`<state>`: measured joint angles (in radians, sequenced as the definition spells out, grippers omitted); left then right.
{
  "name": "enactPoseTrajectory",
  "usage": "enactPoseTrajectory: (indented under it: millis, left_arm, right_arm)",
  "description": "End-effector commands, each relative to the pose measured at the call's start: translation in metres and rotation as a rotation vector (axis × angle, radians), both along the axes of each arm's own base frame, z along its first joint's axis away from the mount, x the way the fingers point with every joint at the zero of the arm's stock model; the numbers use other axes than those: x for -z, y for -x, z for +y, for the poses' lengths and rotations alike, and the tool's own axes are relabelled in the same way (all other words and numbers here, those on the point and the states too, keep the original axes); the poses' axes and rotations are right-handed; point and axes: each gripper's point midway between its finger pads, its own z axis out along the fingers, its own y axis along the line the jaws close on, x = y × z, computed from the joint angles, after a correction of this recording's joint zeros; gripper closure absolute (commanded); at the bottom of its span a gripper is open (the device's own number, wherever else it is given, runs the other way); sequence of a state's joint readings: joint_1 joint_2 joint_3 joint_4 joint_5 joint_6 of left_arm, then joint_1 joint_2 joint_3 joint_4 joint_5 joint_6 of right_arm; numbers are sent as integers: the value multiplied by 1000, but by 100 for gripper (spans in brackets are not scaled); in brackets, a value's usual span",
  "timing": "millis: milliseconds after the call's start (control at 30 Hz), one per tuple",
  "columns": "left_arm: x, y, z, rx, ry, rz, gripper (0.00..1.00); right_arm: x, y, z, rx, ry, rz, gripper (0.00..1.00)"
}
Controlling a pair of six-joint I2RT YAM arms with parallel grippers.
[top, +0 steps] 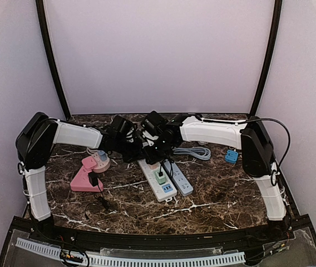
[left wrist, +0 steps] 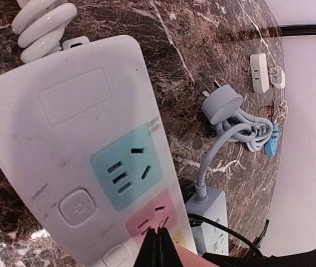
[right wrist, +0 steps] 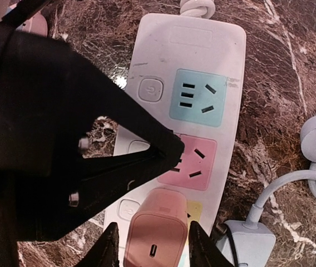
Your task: Pull the plug off the socket
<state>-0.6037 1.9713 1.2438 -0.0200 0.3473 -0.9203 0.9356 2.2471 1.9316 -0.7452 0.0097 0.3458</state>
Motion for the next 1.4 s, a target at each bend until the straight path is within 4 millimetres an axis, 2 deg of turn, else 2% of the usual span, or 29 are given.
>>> enactPoseTrajectory:
  millis: [0, 200, 367, 533, 733, 867, 1100, 1367]
  left_arm:
    - [0, -3, -6, 17, 28, 6, 100]
    - [12, 0, -5, 19, 16, 29, 100]
    - [25, 4, 2, 8, -21, 54, 100]
    - [39, 14, 11, 2, -65, 96, 100]
    - [60, 31, 25, 0, -114, 147, 100]
    - [68, 37, 30, -3, -125, 161, 100]
    - [72, 40, 34, -8, -151, 168, 100]
    - [77, 43, 37, -12, -161, 178, 100]
  right_arm:
    - [6, 3, 1, 3, 46, -7, 64]
    - [4, 4, 2, 2, 57, -17, 78]
    - [-8, 2, 5, 7, 42, -41, 91]
    - [-24, -5, 3, 23, 36, -104, 96]
    - [-40, -10, 7, 19, 26, -180, 99]
    - [-48, -10, 13, 2, 25, -216, 100]
    - [-56, -12, 14, -5, -3, -200, 100]
    - [-82, -22, 3, 14, -74, -171, 100]
